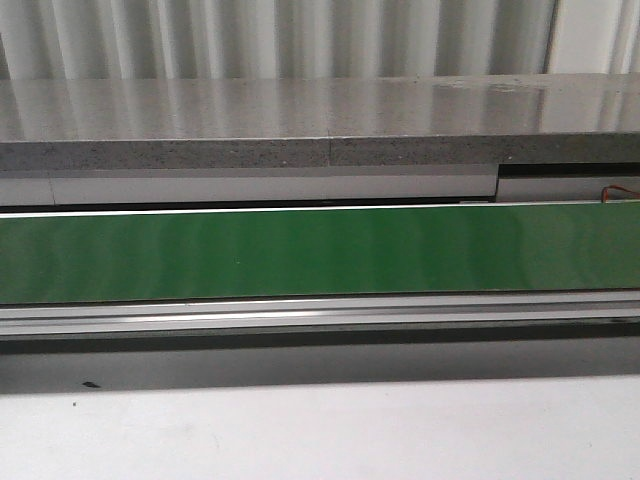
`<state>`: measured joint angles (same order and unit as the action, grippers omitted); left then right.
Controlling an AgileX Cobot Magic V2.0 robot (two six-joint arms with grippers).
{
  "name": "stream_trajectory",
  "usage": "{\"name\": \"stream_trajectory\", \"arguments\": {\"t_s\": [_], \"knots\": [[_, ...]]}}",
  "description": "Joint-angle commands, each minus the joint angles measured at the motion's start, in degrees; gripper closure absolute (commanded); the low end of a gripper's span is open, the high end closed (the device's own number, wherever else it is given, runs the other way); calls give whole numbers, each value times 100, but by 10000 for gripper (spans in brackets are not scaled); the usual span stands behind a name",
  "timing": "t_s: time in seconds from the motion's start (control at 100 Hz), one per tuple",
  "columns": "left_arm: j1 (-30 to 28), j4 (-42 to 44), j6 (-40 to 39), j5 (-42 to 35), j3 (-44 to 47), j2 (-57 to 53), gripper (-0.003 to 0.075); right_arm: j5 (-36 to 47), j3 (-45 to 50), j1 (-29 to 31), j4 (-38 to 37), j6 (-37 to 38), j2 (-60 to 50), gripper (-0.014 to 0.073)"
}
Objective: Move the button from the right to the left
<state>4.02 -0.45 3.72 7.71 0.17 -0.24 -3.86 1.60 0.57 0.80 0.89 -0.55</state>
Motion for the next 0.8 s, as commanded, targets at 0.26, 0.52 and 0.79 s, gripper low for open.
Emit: {"name": "stream_trajectory", "arguments": {"t_s": [0.26,0.52,0.79], "knots": [[37,-17,-45,-449,226,-179,741,440,-125,53,-9,-15,-117,662],[37,-17,-45,-449,226,-179,741,440,-125,53,-9,-15,-117,662],[37,-17,-45,-449,226,-179,741,300,-253,53,-9,-15,-117,662]]}}
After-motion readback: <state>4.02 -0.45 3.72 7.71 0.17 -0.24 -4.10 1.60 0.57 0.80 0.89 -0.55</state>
